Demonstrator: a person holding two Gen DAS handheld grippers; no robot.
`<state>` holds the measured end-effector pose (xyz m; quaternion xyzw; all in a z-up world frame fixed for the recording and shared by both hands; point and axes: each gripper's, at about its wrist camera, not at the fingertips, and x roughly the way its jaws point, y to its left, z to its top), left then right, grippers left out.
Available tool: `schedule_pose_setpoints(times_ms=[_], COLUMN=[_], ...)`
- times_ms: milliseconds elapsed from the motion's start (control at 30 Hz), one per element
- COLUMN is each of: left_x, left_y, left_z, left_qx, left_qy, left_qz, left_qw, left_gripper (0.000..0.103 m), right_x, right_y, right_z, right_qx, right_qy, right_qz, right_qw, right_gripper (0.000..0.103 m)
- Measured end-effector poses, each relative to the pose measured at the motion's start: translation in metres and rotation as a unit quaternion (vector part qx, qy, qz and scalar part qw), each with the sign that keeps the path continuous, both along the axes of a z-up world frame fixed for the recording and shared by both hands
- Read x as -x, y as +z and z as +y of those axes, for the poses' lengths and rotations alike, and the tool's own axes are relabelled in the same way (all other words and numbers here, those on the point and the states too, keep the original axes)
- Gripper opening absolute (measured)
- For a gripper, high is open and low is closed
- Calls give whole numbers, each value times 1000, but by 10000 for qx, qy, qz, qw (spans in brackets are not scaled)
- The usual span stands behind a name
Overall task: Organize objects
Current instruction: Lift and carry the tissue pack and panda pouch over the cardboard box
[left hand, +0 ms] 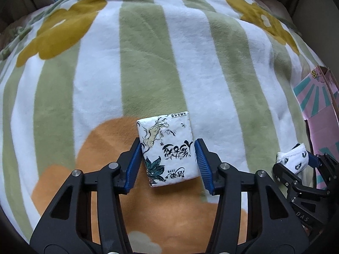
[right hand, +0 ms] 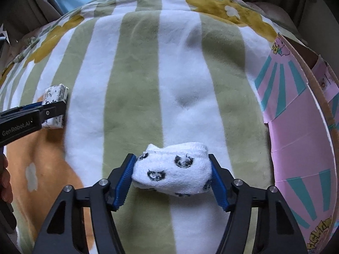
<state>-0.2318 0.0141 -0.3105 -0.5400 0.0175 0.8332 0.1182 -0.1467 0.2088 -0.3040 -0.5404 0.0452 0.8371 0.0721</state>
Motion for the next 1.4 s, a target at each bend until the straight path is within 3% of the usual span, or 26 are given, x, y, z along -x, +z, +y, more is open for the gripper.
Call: schedule_pose_setpoints(times_ms=[200, 467, 867, 1000, 1100, 1400], left_x=[-5, -25, -114, -158, -190, -239], left_y=[26, 97, 215, 243, 255, 260], left_z=[0, -10, -40, -53, -56, -59], left_qx=[-101, -206, -163, -227, -43, -52], left_qy=[-49, 37, 502, 763, 766, 951], left_qz=[110, 405, 707, 700, 773, 818], left_qw=[9999, 9990, 9961, 9944, 9940, 9921], left_gripper=[46, 46, 46, 46, 46, 46], right_x=[-2, -2, -53, -83, -102, -128], right_y=[31, 110, 219, 239, 241, 248], right_z=[-2, -21, -63, -64, -68, -71], right_qx=[61, 146, 214, 346, 391, 487], right_qy=[46, 327, 1203, 1210, 1257, 1372], right_qz=[143, 425, 614, 597, 565, 689], right_qw=[9999, 9985, 9906, 9902, 9897, 9869], right_gripper=[62, 62, 62, 62, 62, 62])
